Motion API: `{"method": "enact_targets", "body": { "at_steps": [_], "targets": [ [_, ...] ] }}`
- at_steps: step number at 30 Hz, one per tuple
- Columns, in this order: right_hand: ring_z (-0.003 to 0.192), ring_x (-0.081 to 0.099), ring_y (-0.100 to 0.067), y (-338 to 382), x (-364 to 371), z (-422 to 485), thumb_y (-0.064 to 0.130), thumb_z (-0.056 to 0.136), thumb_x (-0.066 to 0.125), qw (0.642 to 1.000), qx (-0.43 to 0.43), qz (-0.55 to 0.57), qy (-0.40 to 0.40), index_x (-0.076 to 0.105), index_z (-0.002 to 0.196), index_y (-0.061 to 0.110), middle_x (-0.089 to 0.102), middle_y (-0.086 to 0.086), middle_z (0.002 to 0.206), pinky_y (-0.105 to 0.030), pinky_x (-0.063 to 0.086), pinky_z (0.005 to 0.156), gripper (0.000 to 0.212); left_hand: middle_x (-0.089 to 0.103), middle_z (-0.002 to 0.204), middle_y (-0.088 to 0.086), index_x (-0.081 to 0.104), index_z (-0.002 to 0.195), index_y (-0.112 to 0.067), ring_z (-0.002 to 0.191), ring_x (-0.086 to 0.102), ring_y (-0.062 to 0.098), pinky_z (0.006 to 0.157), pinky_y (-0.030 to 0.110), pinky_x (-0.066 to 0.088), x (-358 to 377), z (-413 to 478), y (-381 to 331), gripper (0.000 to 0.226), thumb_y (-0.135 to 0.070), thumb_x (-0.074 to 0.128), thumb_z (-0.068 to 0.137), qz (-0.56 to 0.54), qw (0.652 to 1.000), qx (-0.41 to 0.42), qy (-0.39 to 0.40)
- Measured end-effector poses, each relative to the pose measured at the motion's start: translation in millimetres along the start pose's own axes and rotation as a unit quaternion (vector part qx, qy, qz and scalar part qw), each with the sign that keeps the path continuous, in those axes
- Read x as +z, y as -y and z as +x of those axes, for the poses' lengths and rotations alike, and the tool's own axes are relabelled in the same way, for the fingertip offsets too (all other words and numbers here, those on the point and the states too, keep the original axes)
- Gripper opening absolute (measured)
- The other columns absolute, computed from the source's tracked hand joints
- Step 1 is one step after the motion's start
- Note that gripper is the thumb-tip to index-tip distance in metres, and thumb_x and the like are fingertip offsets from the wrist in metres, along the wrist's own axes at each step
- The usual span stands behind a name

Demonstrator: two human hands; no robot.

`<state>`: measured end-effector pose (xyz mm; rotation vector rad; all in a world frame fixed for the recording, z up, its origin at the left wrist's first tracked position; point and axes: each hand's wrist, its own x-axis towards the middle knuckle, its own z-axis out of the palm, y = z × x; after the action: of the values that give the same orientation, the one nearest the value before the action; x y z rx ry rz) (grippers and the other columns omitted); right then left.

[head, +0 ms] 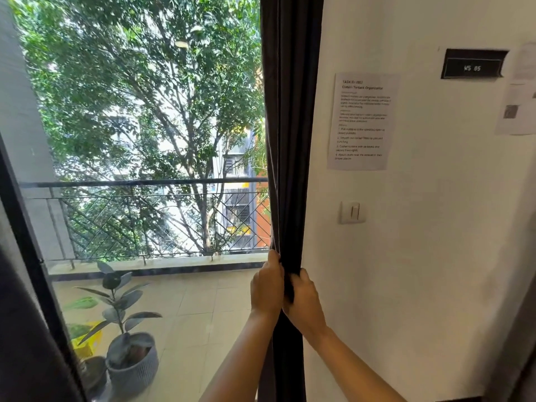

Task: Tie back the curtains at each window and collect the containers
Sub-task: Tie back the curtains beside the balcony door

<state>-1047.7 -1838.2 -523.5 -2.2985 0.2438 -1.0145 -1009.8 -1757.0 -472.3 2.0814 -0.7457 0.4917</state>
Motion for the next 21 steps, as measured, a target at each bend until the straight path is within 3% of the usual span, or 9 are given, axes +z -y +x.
{"method": "enact_targets", "body": {
  "at_steps": [2,5,7,9,12,17,21],
  "targets": [
    [0.094,0.062,-0.012,-1.7,1.2,-6.4,0.018,0.094,0.053,0.999,-0.014,0.019,-0.043,0.063,0.114,0.019,0.059,0.003,0.108,-0.026,0.052,0.089,0.022,0.066,0.082,0.007,0.048,0.098,-0.010,0.073,0.063,0.028,0.058,0.033,0.044,-1.9,1.1,1.0,0.007,-0.009,0.042,0.095,-0.006,1.000,0.000,-0.007],
    [0.096,0.063,-0.013,-8.1,3.8,-12.1,0.011,0.096,0.049,0.995,-0.021,0.011,-0.092,0.061,0.116,0.018,0.061,0.004,0.109,-0.031,0.054,0.089,0.025,0.067,0.084,0.003,0.048,0.094,-0.013,0.075,0.064,0.024,0.062,0.035,0.050,-2.9,0.2,4.6,0.004,-0.009,0.047,0.094,-0.058,0.998,-0.016,-0.001],
    [0.098,0.064,-0.010,-3.5,1.8,-12.8,0.011,0.097,0.048,0.994,0.007,0.037,-0.101,0.049,0.125,0.026,0.063,0.008,0.112,-0.026,0.054,0.088,0.032,0.067,0.084,-0.001,0.046,0.089,-0.019,0.075,0.065,0.019,0.063,0.032,0.050,-3.7,-1.7,5.5,0.011,-0.009,0.050,0.093,-0.089,0.996,-0.022,0.006],
    [0.089,0.067,-0.007,1.4,-0.9,-11.7,0.012,0.097,0.049,0.992,0.032,0.088,-0.090,0.034,0.127,0.035,0.064,0.009,0.107,-0.021,0.057,0.079,0.041,0.065,0.080,-0.005,0.045,0.086,-0.021,0.072,0.063,0.015,0.058,0.022,0.046,-5.4,-3.1,5.7,0.015,-0.010,0.052,0.093,-0.107,0.994,-0.022,0.005],
    [0.076,0.068,-0.009,8.1,-2.1,-10.7,0.010,0.095,0.052,0.989,0.038,0.121,-0.081,0.026,0.127,0.037,0.069,0.002,0.098,-0.024,0.059,0.068,0.050,0.062,0.077,-0.007,0.046,0.086,-0.020,0.067,0.060,0.011,0.051,0.014,0.039,-8.1,-3.5,4.4,0.014,-0.010,0.052,0.093,-0.108,0.994,-0.014,0.003],
    [0.081,0.069,-0.012,10.1,-0.9,-9.7,0.009,0.094,0.053,0.988,0.036,0.125,-0.082,0.029,0.135,0.035,0.070,-0.001,0.101,-0.026,0.058,0.075,0.054,0.065,0.084,-0.007,0.050,0.090,-0.018,0.078,0.066,0.011,0.065,0.023,0.053,-10.0,-3.6,10.9,0.013,-0.006,0.053,0.092,-0.116,0.993,0.003,0.033],
    [0.091,0.068,-0.005,10.6,-1.0,-8.2,0.009,0.094,0.054,0.989,0.021,0.125,-0.083,0.042,0.136,0.029,0.069,0.007,0.109,-0.020,0.055,0.084,0.049,0.063,0.085,-0.010,0.047,0.089,-0.023,0.079,0.064,0.006,0.065,0.010,0.047,-12.8,-5.7,12.2,0.020,-0.003,0.053,0.092,-0.132,0.990,0.015,0.039]
  ]
}}
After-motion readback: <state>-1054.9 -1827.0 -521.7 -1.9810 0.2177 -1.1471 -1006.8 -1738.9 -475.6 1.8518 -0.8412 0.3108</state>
